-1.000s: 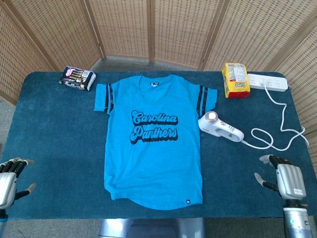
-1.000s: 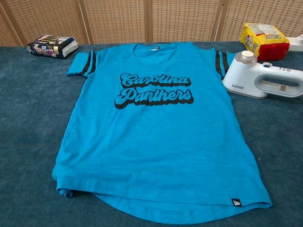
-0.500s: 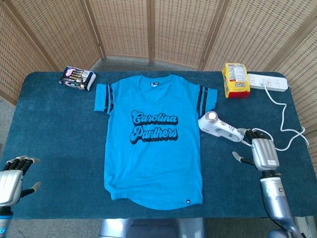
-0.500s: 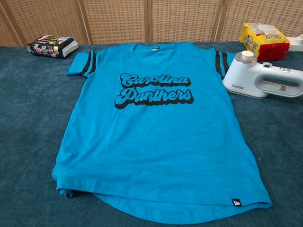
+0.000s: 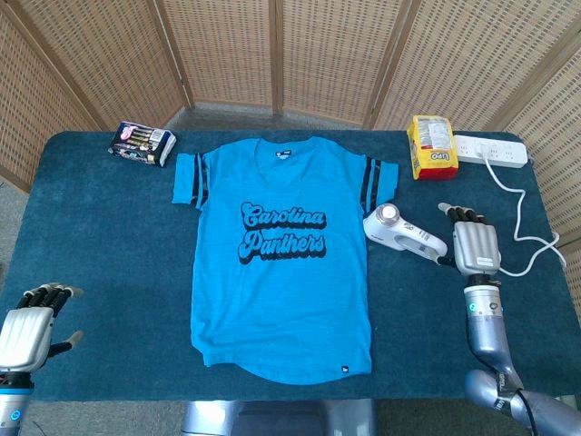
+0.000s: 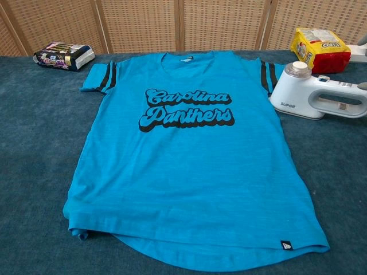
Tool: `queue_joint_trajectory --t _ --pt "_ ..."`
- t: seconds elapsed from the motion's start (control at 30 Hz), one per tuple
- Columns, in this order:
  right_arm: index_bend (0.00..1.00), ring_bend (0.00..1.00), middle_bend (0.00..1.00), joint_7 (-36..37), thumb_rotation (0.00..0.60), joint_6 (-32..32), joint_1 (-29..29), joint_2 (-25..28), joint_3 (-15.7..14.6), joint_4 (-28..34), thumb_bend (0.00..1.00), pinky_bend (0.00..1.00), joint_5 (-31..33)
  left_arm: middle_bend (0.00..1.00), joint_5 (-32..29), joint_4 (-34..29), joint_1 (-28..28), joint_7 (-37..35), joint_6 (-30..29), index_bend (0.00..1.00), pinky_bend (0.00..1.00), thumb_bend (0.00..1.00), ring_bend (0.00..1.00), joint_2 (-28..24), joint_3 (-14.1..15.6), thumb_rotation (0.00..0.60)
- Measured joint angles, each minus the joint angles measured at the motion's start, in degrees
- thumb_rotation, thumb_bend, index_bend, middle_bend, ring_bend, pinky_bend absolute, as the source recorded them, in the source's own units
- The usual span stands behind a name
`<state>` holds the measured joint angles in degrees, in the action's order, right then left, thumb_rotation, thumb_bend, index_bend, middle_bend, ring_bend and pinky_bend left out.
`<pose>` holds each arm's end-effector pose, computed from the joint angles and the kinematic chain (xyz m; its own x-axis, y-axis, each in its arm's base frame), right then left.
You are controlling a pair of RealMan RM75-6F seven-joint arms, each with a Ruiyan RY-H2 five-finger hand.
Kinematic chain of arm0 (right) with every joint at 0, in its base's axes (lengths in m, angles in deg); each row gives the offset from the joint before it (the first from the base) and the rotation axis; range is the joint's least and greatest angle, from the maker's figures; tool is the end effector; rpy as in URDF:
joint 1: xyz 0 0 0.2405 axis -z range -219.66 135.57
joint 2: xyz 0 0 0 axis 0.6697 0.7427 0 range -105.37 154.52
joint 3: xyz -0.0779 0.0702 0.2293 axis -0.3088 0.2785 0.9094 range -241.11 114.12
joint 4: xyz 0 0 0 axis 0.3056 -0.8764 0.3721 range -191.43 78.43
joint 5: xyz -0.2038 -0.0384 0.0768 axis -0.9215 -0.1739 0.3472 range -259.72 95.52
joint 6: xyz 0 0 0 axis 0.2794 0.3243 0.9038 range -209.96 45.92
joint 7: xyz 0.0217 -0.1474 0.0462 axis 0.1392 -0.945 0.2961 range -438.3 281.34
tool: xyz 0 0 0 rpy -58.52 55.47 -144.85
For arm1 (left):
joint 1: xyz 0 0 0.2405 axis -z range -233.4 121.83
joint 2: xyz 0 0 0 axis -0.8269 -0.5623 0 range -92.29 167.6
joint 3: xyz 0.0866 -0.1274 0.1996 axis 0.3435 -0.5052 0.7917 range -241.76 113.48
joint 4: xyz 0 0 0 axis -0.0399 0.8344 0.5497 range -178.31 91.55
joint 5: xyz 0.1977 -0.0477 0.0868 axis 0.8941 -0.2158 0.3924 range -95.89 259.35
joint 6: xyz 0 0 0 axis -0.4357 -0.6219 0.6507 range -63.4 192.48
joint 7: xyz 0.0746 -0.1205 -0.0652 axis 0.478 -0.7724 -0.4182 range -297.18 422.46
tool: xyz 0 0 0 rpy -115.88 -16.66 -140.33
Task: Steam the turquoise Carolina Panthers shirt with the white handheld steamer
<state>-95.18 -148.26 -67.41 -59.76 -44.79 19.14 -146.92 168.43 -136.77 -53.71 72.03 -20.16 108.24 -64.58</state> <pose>-0.2731 -0.3572 0.0743 0.4401 0.0076 0.8979 -0.8964 0.0634 0.4388 -0.3051 0.1680 0.1015 0.4260 0.0775 0.9014 0.9038 0.0098 -0.4279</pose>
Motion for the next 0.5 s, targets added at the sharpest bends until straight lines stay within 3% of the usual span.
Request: queue_joint_trajectory --t 0.5 --pt "0.19 0.24 0.28 -1.4 0.514 1.7 -2.6 -3.5 -1.4 -3.7 0.24 0.3 1.6 0.32 -1.0 -0.3 0.6 1.2 0.9 0.32 0.22 0.17 0.22 0.3 0.0 0.548"
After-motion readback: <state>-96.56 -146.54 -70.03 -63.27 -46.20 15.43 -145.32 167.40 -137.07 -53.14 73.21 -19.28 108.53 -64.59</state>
